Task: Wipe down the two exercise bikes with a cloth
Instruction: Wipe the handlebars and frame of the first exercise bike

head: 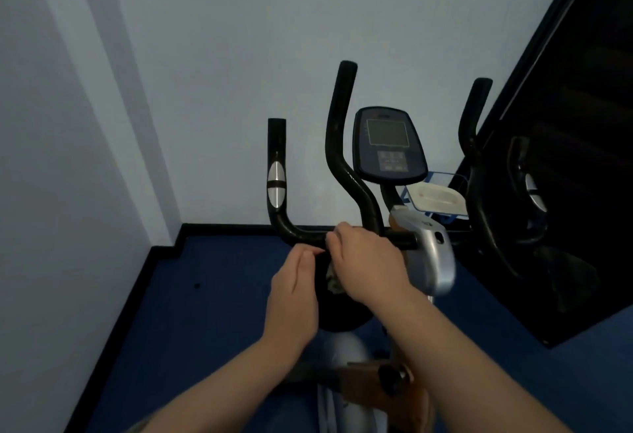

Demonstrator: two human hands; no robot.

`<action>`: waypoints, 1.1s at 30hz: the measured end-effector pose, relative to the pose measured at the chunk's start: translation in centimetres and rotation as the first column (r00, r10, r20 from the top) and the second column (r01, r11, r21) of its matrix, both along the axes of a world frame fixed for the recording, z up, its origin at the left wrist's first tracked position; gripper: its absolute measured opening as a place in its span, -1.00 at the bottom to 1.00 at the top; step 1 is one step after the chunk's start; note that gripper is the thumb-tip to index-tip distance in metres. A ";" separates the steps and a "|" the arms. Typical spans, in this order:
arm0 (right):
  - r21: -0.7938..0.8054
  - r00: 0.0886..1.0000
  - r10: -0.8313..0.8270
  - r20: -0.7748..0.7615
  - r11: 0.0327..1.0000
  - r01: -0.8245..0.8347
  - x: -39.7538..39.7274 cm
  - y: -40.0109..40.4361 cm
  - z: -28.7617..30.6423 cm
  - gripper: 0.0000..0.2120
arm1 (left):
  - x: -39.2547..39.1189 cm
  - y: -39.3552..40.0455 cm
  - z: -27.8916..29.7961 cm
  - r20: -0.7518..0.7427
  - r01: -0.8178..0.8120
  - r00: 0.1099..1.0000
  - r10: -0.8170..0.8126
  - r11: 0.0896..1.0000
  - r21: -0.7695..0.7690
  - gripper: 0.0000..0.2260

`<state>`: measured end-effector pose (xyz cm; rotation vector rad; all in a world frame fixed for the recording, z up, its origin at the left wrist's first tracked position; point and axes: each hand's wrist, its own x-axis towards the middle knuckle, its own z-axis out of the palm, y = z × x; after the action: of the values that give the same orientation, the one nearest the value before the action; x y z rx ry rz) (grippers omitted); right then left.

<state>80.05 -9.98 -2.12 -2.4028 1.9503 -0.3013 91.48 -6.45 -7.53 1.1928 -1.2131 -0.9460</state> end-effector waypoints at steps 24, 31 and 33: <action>-0.427 0.791 0.283 0.542 0.904 -0.031 -2.2 4.5 -3.6 -0.74 | 0.4 0.0 0.4 0.029 0.039 0.999 -0.039 0.999 0.012 -0.70; -0.332 0.688 0.200 0.698 0.941 0.063 -2.1 4.6 -3.6 -0.67 | 0.5 0.1 0.3 0.036 0.077 0.996 -0.077 0.997 0.000 -0.73; -0.260 0.600 0.107 0.793 0.949 0.176 -0.6 5.6 -4.2 -0.60 | 0.5 0.0 0.3 0.028 0.080 0.996 -0.080 0.997 -0.006 -0.73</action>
<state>79.45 -4.42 -6.27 -1.7815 1.5476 -1.5051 92.03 -6.46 -7.26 1.1627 -1.2934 -0.9865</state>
